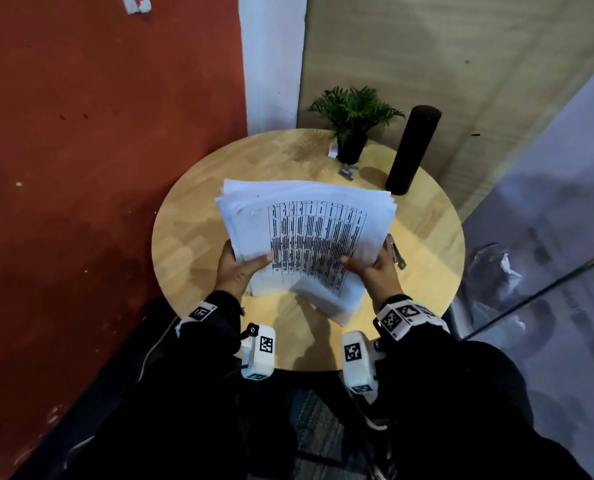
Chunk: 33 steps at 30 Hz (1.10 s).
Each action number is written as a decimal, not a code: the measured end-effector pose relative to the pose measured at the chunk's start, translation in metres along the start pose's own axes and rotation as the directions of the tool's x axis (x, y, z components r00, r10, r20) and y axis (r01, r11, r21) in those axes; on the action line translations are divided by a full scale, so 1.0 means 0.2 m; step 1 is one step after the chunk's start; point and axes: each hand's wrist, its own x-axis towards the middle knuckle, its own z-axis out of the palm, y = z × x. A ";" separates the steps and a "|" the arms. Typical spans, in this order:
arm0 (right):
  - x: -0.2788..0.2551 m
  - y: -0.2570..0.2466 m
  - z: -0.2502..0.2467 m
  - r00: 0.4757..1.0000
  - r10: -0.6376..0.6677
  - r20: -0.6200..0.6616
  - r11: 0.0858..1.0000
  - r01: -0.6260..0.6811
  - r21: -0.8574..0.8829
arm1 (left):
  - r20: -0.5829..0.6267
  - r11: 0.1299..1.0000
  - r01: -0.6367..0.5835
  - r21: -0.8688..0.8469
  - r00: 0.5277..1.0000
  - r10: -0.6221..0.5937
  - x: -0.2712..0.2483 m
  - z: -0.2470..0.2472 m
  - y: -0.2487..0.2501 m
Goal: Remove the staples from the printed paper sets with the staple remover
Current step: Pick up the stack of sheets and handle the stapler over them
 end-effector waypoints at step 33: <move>-0.02 -0.10 0.01 0.886 -0.463 -0.003 0.855 0.445 -0.267 | -0.138 0.975 -0.125 -0.185 0.985 0.100 0.09 0.09 0.27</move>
